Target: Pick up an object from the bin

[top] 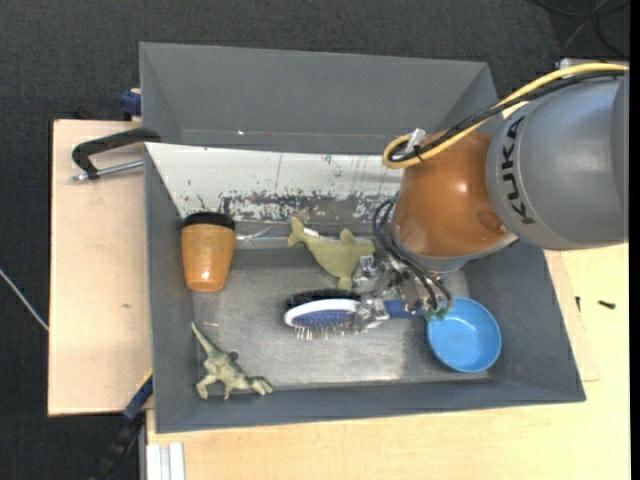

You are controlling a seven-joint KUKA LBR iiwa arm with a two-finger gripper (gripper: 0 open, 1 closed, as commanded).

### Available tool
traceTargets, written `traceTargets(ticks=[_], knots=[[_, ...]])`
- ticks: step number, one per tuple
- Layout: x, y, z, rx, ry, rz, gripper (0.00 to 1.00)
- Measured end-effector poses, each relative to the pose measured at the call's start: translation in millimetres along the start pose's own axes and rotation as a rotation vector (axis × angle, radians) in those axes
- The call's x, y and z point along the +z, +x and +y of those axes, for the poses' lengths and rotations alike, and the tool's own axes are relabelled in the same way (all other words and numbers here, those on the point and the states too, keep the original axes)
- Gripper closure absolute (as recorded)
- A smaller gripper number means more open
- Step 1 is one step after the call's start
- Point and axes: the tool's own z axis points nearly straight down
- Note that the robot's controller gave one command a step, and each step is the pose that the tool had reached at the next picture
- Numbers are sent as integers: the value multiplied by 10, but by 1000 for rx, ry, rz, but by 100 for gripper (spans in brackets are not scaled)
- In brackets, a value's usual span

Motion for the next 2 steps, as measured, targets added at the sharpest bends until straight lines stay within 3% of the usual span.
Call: traceTargets(ticks=[1,2], knots=[[-243,-17,3,1,0,0,100],[-723,-40,7,2,1,-2,100]])
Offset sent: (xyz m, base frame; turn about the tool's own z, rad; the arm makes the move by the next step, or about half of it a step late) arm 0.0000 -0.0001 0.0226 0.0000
